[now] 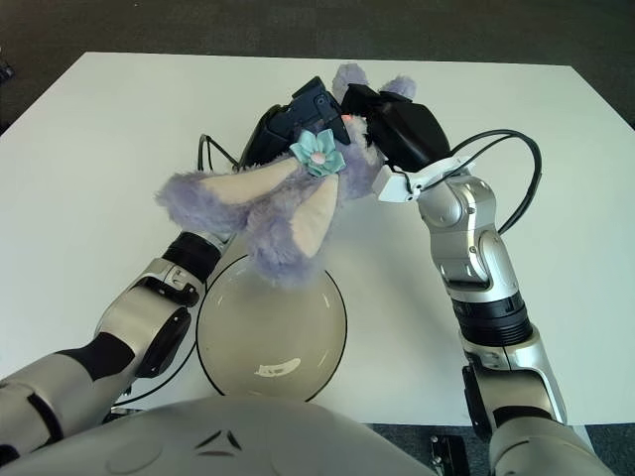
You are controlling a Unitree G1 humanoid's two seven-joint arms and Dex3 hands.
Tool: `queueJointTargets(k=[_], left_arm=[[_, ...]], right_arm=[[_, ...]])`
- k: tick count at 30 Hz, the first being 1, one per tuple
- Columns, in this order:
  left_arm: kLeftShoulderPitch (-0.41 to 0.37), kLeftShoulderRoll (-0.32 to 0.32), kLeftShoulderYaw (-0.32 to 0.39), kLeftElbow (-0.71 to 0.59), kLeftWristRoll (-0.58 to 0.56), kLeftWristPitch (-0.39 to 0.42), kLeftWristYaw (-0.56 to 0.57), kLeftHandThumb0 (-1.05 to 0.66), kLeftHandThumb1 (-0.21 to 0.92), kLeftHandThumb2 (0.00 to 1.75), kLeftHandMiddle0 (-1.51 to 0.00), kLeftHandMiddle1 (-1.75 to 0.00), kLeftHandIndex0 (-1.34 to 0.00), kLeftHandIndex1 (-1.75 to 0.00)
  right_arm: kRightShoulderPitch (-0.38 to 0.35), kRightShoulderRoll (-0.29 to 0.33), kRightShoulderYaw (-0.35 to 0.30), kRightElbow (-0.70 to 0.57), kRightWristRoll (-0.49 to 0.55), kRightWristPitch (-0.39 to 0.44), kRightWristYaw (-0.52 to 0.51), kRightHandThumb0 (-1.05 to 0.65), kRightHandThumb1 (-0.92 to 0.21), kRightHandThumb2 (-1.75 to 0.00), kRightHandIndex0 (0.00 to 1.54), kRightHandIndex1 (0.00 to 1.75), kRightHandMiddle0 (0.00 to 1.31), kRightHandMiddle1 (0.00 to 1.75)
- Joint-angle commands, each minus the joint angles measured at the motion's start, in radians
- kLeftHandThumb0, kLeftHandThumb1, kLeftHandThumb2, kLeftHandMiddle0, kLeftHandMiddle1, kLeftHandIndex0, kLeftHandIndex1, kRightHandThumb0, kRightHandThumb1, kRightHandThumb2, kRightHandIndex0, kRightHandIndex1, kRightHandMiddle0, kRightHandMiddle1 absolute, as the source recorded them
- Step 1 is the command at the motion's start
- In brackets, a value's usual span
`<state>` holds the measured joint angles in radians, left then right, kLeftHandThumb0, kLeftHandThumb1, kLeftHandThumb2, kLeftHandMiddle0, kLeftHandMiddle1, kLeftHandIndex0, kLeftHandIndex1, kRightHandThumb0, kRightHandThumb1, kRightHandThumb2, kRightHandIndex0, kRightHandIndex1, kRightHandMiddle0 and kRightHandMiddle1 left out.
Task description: Put the doll into the plate.
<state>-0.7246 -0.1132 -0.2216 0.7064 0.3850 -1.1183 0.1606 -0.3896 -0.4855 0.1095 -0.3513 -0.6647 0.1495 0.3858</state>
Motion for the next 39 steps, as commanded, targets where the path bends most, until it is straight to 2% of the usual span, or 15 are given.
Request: queueJointTargets(k=[1,7,11,16,22,26,31,32,35,38,39], left_arm=[[-0.021,0.003,0.003,0.024,0.005,-0.015,0.014,0.00,-0.05,1.69,-0.89,-1.61,-0.70,-1.75],[-0.024,-0.010,0.000,0.057,-0.079,-0.020,-0.021,0.00,-0.07,1.72,-0.92,-1.62,-0.70,-1.75],[-0.021,-0.014,-0.005,0.068,-0.165,-0.007,-0.078,0.00,-0.08,1.74,-0.92,-1.66,-0.70,-1.75],[-0.020,-0.022,0.008,0.066,-0.229,0.009,-0.119,0.00,-0.08,1.74,-0.92,-1.68,-0.69,-1.75],[-0.027,-0.019,0.029,0.065,-0.277,0.032,-0.159,0.00,-0.08,1.74,-0.93,-1.67,-0.68,-1.75],[-0.035,-0.006,0.051,0.072,-0.270,0.035,-0.155,0.00,-0.08,1.74,-0.93,-1.68,-0.68,-1.75],[-0.066,0.019,0.090,0.110,-0.221,0.024,-0.103,0.00,-0.07,1.74,-0.92,-1.70,-0.66,-1.75],[-0.075,0.026,0.097,0.122,-0.210,0.022,-0.093,0.00,-0.06,1.74,-0.91,-1.70,-0.66,-1.75],[-0.095,0.040,0.111,0.148,-0.172,0.019,-0.059,0.00,-0.07,1.74,-0.91,-1.72,-0.66,-1.75],[-0.107,0.052,0.120,0.162,-0.127,0.022,-0.016,0.00,-0.07,1.75,-0.91,-1.72,-0.66,-1.75],[-0.110,0.055,0.122,0.166,-0.114,0.024,-0.003,0.00,-0.07,1.75,-0.91,-1.72,-0.66,-1.75]], right_arm=[[-0.086,0.012,0.031,-0.044,-0.071,0.112,0.072,0.00,-0.39,-1.16,0.48,1.58,0.53,1.70],[-0.111,-0.007,0.050,-0.066,-0.109,0.168,0.137,0.00,-0.26,-1.31,0.54,1.62,0.64,1.67],[-0.124,-0.037,0.043,-0.063,-0.107,0.171,0.180,0.00,-0.19,-1.40,0.56,1.71,0.72,1.58],[-0.113,-0.048,0.016,-0.047,-0.082,0.148,0.160,0.00,-0.13,-1.47,0.61,1.74,0.73,1.58],[-0.110,-0.047,0.001,-0.028,-0.067,0.113,0.112,0.00,-0.12,-1.51,0.71,1.75,0.63,1.64],[-0.094,-0.035,-0.024,-0.030,-0.040,0.087,0.064,0.00,-0.23,-1.41,0.63,1.73,0.50,1.72],[-0.051,-0.001,-0.071,-0.050,0.025,0.053,-0.002,0.00,-0.33,-1.29,0.56,1.70,0.42,1.74],[-0.045,0.002,-0.078,-0.052,0.032,0.050,-0.012,0.00,-0.38,-1.22,0.53,1.69,0.39,1.73],[-0.037,0.002,-0.087,-0.051,0.039,0.042,-0.034,0.27,-0.50,-1.00,0.53,1.62,0.21,1.66],[-0.031,-0.001,-0.096,-0.046,0.047,0.030,-0.053,0.35,-0.57,-0.87,0.52,1.58,0.15,1.60],[-0.030,-0.002,-0.100,-0.044,0.051,0.026,-0.058,0.22,-0.37,-1.03,0.40,1.52,0.14,1.57]])
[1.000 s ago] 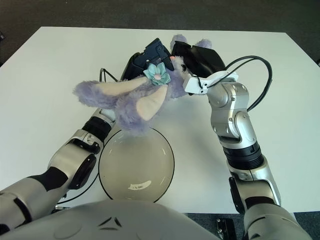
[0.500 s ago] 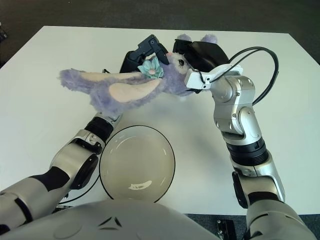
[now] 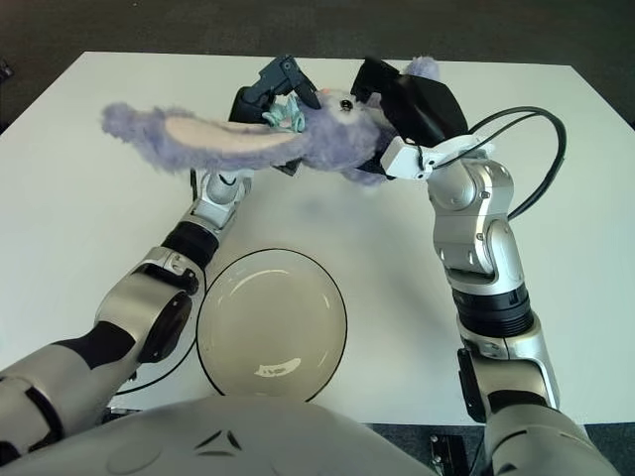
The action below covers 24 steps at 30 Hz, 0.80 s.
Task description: Put the doll into the plate.
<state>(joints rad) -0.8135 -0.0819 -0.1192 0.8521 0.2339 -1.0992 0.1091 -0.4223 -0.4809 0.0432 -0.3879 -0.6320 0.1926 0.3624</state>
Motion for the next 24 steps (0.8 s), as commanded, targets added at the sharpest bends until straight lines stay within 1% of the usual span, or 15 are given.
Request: queueJointTargets(k=[1,4,6,8,9,12,16,20,24], left_arm=[[-0.023,0.027,0.022,0.022,0.052,0.009,0.064,0.00,-0.07,1.75,-0.91,-1.72,-0.66,-1.75],[-0.029,0.033,0.023,0.030,0.077,0.014,0.092,0.00,-0.07,1.75,-0.91,-1.72,-0.67,-1.75],[-0.034,0.034,0.024,0.038,0.078,0.017,0.100,0.00,-0.07,1.75,-0.92,-1.70,-0.67,-1.75],[-0.037,0.034,0.024,0.046,0.068,0.018,0.096,0.00,-0.08,1.75,-0.93,-1.69,-0.68,-1.75],[-0.039,0.031,0.024,0.053,0.044,0.016,0.077,0.00,-0.08,1.75,-0.93,-1.68,-0.68,-1.75],[-0.043,0.025,0.026,0.068,-0.009,0.008,0.035,0.00,-0.08,1.75,-0.94,-1.67,-0.68,-1.75],[-0.046,0.018,0.031,0.079,-0.078,0.001,-0.024,0.00,-0.08,1.75,-0.94,-1.67,-0.68,-1.75],[-0.049,0.015,0.038,0.081,-0.116,0.001,-0.059,0.00,-0.09,1.75,-0.94,-1.67,-0.68,-1.75],[-0.053,0.015,0.046,0.080,-0.131,0.005,-0.079,0.00,-0.09,1.75,-0.94,-1.66,-0.68,-1.75]], right_arm=[[0.005,-0.007,-0.040,-0.003,0.026,-0.025,-0.043,0.13,-0.22,-1.17,0.33,1.49,0.14,1.55],[0.008,-0.008,-0.050,0.007,0.040,-0.042,-0.061,0.03,-0.03,-1.35,0.20,1.40,0.13,1.50],[0.016,-0.012,-0.065,0.017,0.066,-0.068,-0.072,0.01,0.02,-1.39,0.15,1.34,0.11,1.48],[0.024,-0.017,-0.077,0.027,0.086,-0.092,-0.082,-0.01,0.05,-1.42,0.12,1.29,0.09,1.46],[0.030,-0.023,-0.085,0.039,0.095,-0.113,-0.092,-0.01,0.06,-1.42,0.10,1.27,0.08,1.45],[0.036,-0.034,-0.097,0.068,0.110,-0.159,-0.115,-0.09,0.05,-1.40,0.09,1.22,0.05,1.43],[0.037,-0.050,-0.117,0.098,0.138,-0.199,-0.127,-0.14,0.02,-1.37,0.08,1.15,0.03,1.40],[0.036,-0.056,-0.137,0.113,0.178,-0.210,-0.121,-0.20,-0.01,-1.34,0.10,1.09,0.02,1.38],[0.034,-0.056,-0.150,0.117,0.224,-0.210,-0.109,-0.19,-0.01,-1.34,0.09,1.06,0.00,1.34]])
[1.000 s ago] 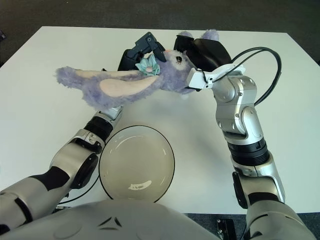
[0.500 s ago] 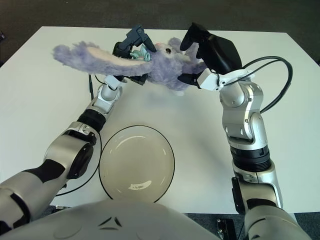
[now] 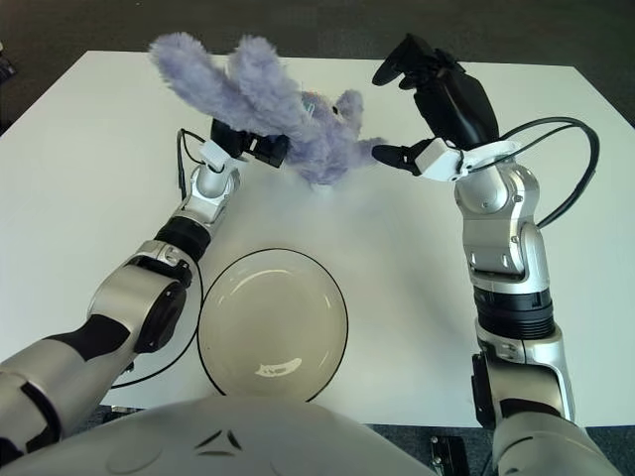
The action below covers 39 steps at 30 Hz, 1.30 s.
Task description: Put the doll into the plate.
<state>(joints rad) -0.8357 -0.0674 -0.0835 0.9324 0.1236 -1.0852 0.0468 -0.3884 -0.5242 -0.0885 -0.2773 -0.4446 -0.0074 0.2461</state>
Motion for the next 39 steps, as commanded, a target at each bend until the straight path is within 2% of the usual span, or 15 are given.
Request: queueJointTargets(k=[1,12,19,24,31,33,36,39], left_arm=[[-0.031,0.001,0.013,-0.001,-0.023,-0.008,-0.020,0.00,-0.08,1.75,-0.94,-1.67,-0.68,-1.75],[-0.045,0.001,0.034,0.009,-0.057,-0.014,-0.057,0.00,-0.09,1.75,-0.94,-1.67,-0.68,-1.75],[-0.054,-0.003,0.048,0.016,-0.068,-0.020,-0.071,0.00,-0.09,1.75,-0.95,-1.65,-0.69,-1.75],[-0.054,-0.021,0.062,0.011,-0.152,-0.014,-0.142,0.00,-0.09,1.75,-0.95,-1.64,-0.69,-1.75],[-0.054,-0.043,0.081,-0.002,-0.251,-0.006,-0.239,0.00,-0.09,1.74,-0.95,-1.63,-0.69,-1.75],[-0.055,-0.046,0.085,-0.008,-0.272,-0.001,-0.264,0.00,-0.09,1.73,-0.95,-1.62,-0.69,-1.75],[-0.054,-0.050,0.092,-0.025,-0.320,0.018,-0.317,0.00,-0.09,1.72,-0.95,-1.61,-0.69,-1.75],[-0.050,-0.056,0.102,-0.044,-0.363,0.041,-0.359,0.00,-0.08,1.72,-0.95,-1.60,-0.69,-1.75]], right_arm=[[0.000,-0.014,-0.020,0.008,0.045,-0.010,0.009,-0.19,-0.01,-1.34,0.08,1.05,0.00,1.33],[0.003,-0.016,-0.064,0.007,0.193,0.012,0.058,-0.08,0.02,-1.39,0.01,0.96,0.00,1.28],[0.017,-0.016,-0.075,-0.001,0.231,0.024,0.063,-0.03,0.04,-1.42,0.00,0.85,0.00,1.26],[0.033,-0.017,-0.078,-0.023,0.227,0.050,0.058,-0.02,0.04,-1.42,0.00,0.81,0.00,1.27],[0.059,-0.018,-0.089,-0.055,0.254,0.130,0.081,-0.10,0.03,-1.39,0.00,0.85,0.00,1.29],[0.070,-0.009,-0.096,-0.039,0.277,0.155,0.088,-0.11,0.02,-1.38,0.00,0.84,0.00,1.26],[0.055,0.005,-0.097,0.091,0.306,0.133,0.078,-0.12,-0.01,-1.35,0.00,0.81,0.00,1.20],[0.044,0.017,-0.107,0.134,0.362,0.141,0.090,-0.12,-0.02,-1.35,0.00,0.80,0.00,1.17]])
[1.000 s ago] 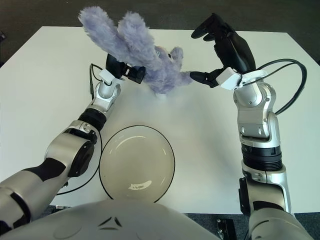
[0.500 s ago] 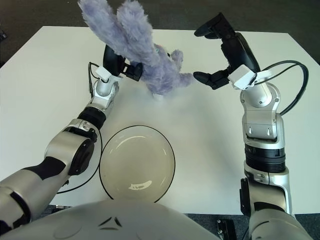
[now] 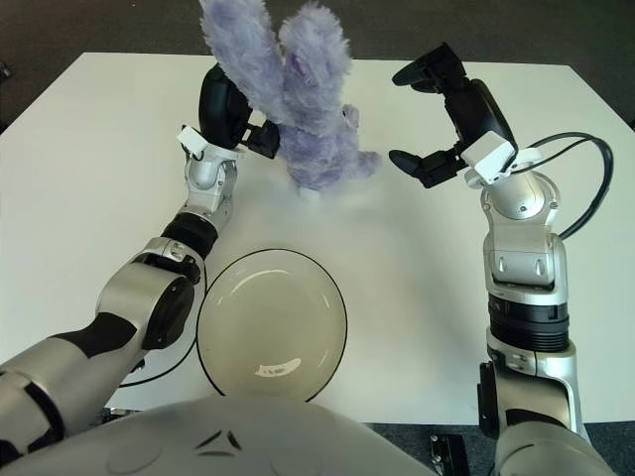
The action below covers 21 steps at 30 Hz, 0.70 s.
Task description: Put the doll into the plate.
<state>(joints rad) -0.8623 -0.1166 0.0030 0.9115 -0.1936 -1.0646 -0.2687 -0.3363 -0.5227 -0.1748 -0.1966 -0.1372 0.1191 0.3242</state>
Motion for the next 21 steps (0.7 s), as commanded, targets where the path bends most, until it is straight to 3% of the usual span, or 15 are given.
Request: queueJointTargets(k=[1,5,11,13,15,21], left_arm=[[-0.022,-0.008,0.019,-0.030,-0.058,0.028,-0.056,0.00,-0.08,1.71,-0.95,-1.58,-0.69,-1.75],[-0.010,-0.012,0.034,-0.058,-0.096,0.072,-0.088,0.00,-0.07,1.67,-0.97,-1.49,-0.70,-1.75],[0.002,-0.021,0.054,-0.090,-0.141,0.137,-0.126,0.00,-0.06,1.63,-0.97,-1.42,-0.72,-1.75],[0.003,-0.025,0.061,-0.094,-0.143,0.140,-0.127,0.00,-0.06,1.63,-0.97,-1.42,-0.72,-1.75],[0.004,-0.028,0.065,-0.098,-0.142,0.142,-0.129,0.00,-0.05,1.63,-0.96,-1.42,-0.72,-1.75],[0.004,-0.031,0.071,-0.099,-0.139,0.144,-0.140,0.00,-0.06,1.63,-0.96,-1.42,-0.73,-1.75]], right_arm=[[-0.011,0.019,-0.025,0.060,0.075,0.021,0.018,-0.10,-0.02,-1.35,0.00,0.80,0.00,1.17],[-0.025,0.015,-0.031,0.099,0.125,0.045,0.038,-0.05,-0.02,-1.37,0.00,0.82,0.00,1.16],[-0.030,0.015,-0.018,0.134,0.115,0.013,0.017,0.03,-0.01,-1.43,0.00,0.87,0.00,1.18],[-0.022,0.039,-0.014,0.134,0.119,-0.011,0.000,0.04,0.00,-1.44,0.00,0.91,0.00,1.21],[0.012,0.083,-0.002,0.058,0.132,-0.016,-0.022,0.07,0.00,-1.47,0.00,0.96,0.00,1.26],[0.023,0.121,-0.026,0.043,0.214,-0.049,-0.003,0.12,0.02,-1.53,0.05,1.07,0.03,1.37]])
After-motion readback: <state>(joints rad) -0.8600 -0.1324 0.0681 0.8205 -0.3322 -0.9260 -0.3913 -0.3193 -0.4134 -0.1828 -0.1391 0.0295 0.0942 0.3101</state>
